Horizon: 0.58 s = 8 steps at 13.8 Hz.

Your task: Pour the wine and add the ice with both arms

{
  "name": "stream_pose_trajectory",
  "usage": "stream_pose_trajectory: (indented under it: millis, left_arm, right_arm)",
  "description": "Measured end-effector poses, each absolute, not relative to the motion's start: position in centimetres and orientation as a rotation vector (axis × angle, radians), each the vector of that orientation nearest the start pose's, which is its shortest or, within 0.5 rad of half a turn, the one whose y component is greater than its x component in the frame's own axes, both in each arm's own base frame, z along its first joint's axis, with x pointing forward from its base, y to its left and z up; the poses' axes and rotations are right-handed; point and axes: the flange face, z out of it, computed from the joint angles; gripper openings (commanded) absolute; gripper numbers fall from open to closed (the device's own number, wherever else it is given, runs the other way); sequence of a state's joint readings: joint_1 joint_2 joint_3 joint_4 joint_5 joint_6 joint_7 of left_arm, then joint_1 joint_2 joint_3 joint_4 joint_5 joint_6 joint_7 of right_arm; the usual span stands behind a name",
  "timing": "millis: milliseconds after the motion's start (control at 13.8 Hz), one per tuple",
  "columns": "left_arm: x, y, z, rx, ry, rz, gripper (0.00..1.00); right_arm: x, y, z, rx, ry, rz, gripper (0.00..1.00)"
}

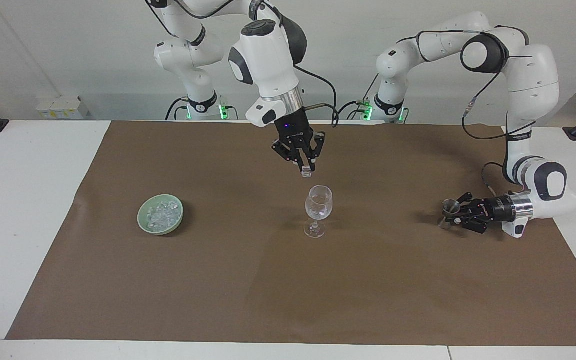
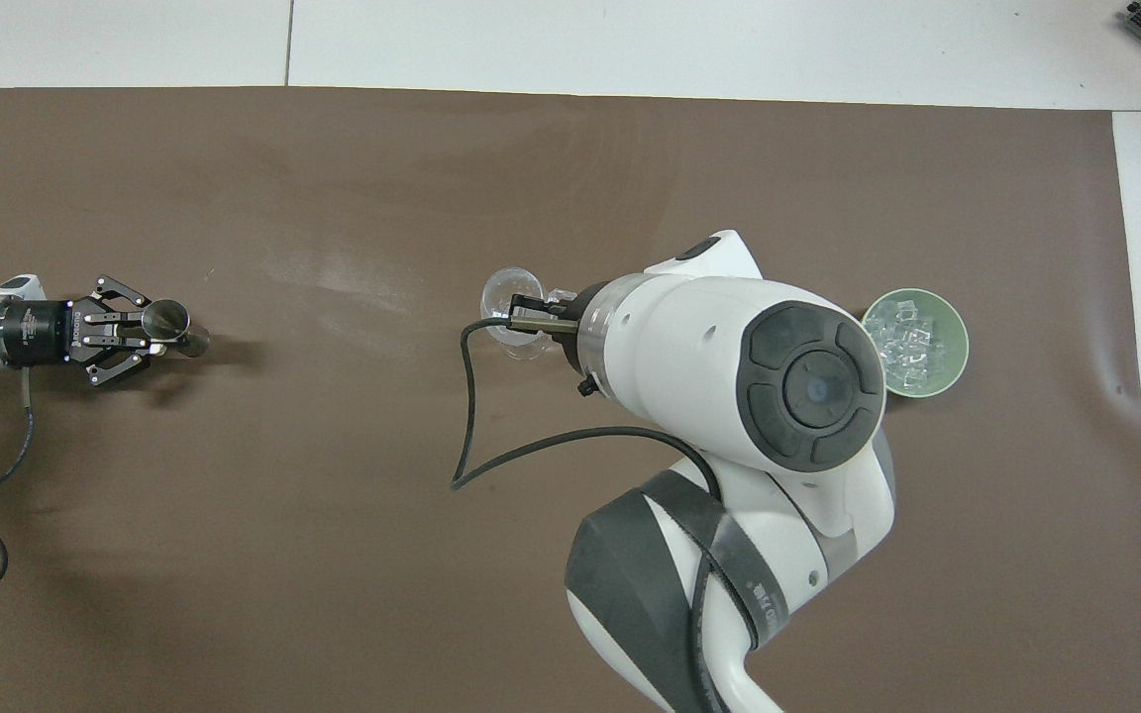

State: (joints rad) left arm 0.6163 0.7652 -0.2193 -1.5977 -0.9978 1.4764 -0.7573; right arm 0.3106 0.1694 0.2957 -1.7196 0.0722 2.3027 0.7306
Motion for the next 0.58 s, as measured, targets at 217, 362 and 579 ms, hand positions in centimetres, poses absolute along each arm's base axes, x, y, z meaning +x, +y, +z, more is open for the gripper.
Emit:
stream_pose_trajectory:
  millis: [217,362,579]
  left_arm:
    - [60.7,17.0,21.3,1.361,1.343,-1.123,0.00]
    - [60.7,17.0,21.4,1.365,1.344,-1.121,0.00]
    - [60.8,17.1,21.4,1.368,1.346,-1.117,0.00]
  right_arm:
    - [53.9,37.1,51.7,-2.763,0.228,-0.346,0.00]
    - [54.0,38.2,50.1,-2.765,0.216,-0.320,0.00]
    - [54.3,39.6,49.4,-2.736,0.205,-0.338,0.00]
